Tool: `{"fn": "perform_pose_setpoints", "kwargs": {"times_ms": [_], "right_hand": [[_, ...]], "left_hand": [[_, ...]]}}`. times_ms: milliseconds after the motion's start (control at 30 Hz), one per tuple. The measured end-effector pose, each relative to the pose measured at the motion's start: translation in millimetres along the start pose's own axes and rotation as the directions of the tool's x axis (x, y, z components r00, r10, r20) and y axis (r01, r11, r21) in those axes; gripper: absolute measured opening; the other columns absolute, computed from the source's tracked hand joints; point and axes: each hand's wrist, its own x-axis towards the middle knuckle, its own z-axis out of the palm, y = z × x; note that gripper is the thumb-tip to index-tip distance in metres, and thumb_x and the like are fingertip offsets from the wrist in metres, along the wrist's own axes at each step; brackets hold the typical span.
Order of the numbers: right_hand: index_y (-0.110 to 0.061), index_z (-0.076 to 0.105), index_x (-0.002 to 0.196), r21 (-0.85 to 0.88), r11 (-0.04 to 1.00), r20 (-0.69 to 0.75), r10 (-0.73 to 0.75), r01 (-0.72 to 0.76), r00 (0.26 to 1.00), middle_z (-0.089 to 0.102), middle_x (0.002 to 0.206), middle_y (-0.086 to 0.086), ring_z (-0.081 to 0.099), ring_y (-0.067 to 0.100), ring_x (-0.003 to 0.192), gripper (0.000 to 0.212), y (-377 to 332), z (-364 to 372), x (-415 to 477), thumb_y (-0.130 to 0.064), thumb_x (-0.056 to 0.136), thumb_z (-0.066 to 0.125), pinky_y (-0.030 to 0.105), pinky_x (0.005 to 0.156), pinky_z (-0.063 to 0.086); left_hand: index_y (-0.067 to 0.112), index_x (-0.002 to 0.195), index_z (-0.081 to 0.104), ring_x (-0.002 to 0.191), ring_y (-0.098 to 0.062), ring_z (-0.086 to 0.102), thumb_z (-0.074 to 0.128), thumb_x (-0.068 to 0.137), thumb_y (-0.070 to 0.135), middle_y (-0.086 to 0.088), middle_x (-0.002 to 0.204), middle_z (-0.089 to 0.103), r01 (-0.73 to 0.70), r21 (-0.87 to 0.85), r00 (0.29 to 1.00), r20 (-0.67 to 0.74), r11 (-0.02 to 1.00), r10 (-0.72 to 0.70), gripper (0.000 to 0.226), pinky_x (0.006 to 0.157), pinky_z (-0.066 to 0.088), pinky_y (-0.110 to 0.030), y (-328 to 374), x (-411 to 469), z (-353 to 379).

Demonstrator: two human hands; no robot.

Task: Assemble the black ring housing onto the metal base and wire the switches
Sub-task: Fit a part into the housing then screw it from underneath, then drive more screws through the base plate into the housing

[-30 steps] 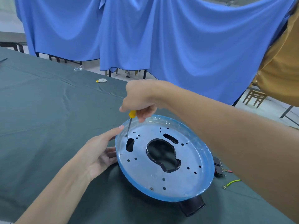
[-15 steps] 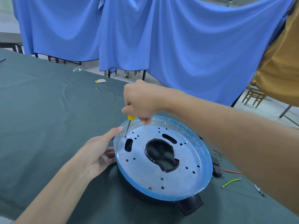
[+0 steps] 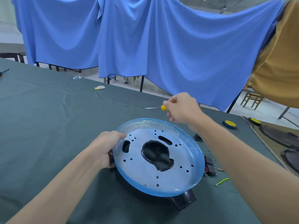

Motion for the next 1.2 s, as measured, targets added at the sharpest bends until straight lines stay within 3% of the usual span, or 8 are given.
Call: {"fn": "perform_pose_setpoints", "kwargs": {"times_ms": [133, 400, 567, 733, 833, 933, 1033, 1200], "right_hand": [[-0.020, 0.068, 0.081, 0.307, 0.944, -0.100, 0.157, -0.119, 0.983, 0.071, 0.083, 0.005, 0.056, 0.011, 0.050, 0.014, 46.4, -1.0, -12.7, -0.025, 0.092, 0.059, 0.024, 0.053, 0.048], [-0.017, 0.066, 0.090, 0.594, 0.792, -0.207, 0.321, -0.142, 0.924, 0.068, 0.077, 0.000, 0.052, 0.011, 0.052, 0.011, 86.9, -18.7, -21.3, -0.025, 0.094, 0.061, 0.029, 0.057, 0.047], [-0.016, 0.064, 0.089, 0.686, 0.704, -0.160, 0.394, -0.185, 0.905, 0.067, 0.078, 0.001, 0.050, 0.013, 0.053, 0.010, 93.7, -14.5, -18.2, -0.023, 0.094, 0.060, 0.027, 0.053, 0.042], [-0.012, 0.065, 0.090, 0.728, 0.660, -0.145, 0.414, -0.187, 0.899, 0.066, 0.076, 0.002, 0.048, 0.013, 0.051, 0.011, 88.4, -18.3, -17.7, -0.021, 0.094, 0.059, 0.028, 0.053, 0.042], [-0.010, 0.065, 0.093, 0.728, 0.662, -0.155, 0.411, -0.177, 0.898, 0.065, 0.076, 0.002, 0.048, 0.014, 0.052, 0.013, 87.8, -24.0, -19.9, -0.021, 0.094, 0.058, 0.028, 0.051, 0.041], [-0.010, 0.065, 0.094, 0.718, 0.670, -0.142, 0.405, -0.188, 0.903, 0.064, 0.077, 0.003, 0.047, 0.015, 0.055, 0.012, 91.5, -26.8, -23.8, -0.020, 0.094, 0.057, 0.028, 0.050, 0.040], [-0.010, 0.067, 0.092, 0.714, 0.668, -0.122, 0.411, -0.208, 0.904, 0.064, 0.079, 0.004, 0.047, 0.015, 0.057, 0.013, 96.8, -27.6, -27.2, -0.018, 0.094, 0.058, 0.027, 0.050, 0.041], [-0.008, 0.068, 0.082, 0.719, 0.654, -0.135, 0.463, -0.234, 0.876, 0.068, 0.078, 0.006, 0.047, 0.017, 0.060, 0.013, 102.8, -25.2, -29.4, -0.016, 0.091, 0.061, 0.030, 0.055, 0.041]], "left_hand": [[0.002, 0.094, 0.061, 0.071, -0.033, 0.063, 0.055, 0.093, 0.004, -0.018, 0.088, 0.068, -0.045, 0.051, 0.997, -0.054, 0.998, 0.048, 0.007, 0.069, 0.053, -0.043, 6.5, 1.9, 4.0], [-0.002, 0.084, 0.061, 0.040, -0.021, 0.060, 0.058, 0.093, -0.004, -0.015, 0.074, 0.063, -0.372, 0.122, 0.911, -0.145, 0.920, 0.387, 0.009, 0.039, 0.052, -0.029, 59.8, -23.2, -9.5], [-0.001, 0.078, 0.063, 0.061, -0.027, 0.058, 0.052, 0.095, -0.005, -0.016, 0.085, 0.063, -0.471, 0.113, 0.861, -0.154, 0.875, 0.484, 0.020, 0.052, 0.054, -0.033, 79.4, -38.3, -1.2], [-0.009, 0.108, 0.062, 0.070, -0.029, 0.059, 0.053, 0.093, -0.006, -0.019, 0.092, 0.061, -0.477, 0.097, 0.863, -0.135, 0.873, 0.487, 0.018, 0.063, 0.056, -0.042, 82.8, -40.1, 14.4], [-0.011, 0.105, 0.064, 0.076, -0.028, 0.056, 0.054, 0.091, -0.001, -0.020, 0.091, 0.064, -0.507, 0.135, 0.835, -0.169, 0.851, 0.524, 0.020, 0.078, 0.056, -0.053, 83.5, -38.1, 20.3], [0.007, 0.084, 0.073, 0.073, -0.028, 0.054, 0.054, 0.090, 0.006, -0.012, 0.073, 0.063, -0.616, 0.231, 0.720, -0.222, 0.753, 0.657, 0.019, 0.066, 0.053, -0.037, 84.2, -40.0, 27.8], [0.041, 0.086, 0.071, 0.071, -0.020, 0.056, 0.053, 0.093, 0.013, 0.008, 0.071, 0.064, -0.734, 0.391, 0.531, -0.182, 0.556, 0.828, 0.034, 0.051, 0.043, -0.021, 81.5, -50.0, 34.8], [0.026, 0.128, 0.065, 0.096, -0.016, 0.047, 0.061, 0.089, 0.003, -0.001, 0.105, 0.055, -0.746, 0.636, 0.231, -0.033, 0.199, 0.972, 0.045, 0.083, 0.032, -0.018, 72.8, -47.9, 40.6]]}}
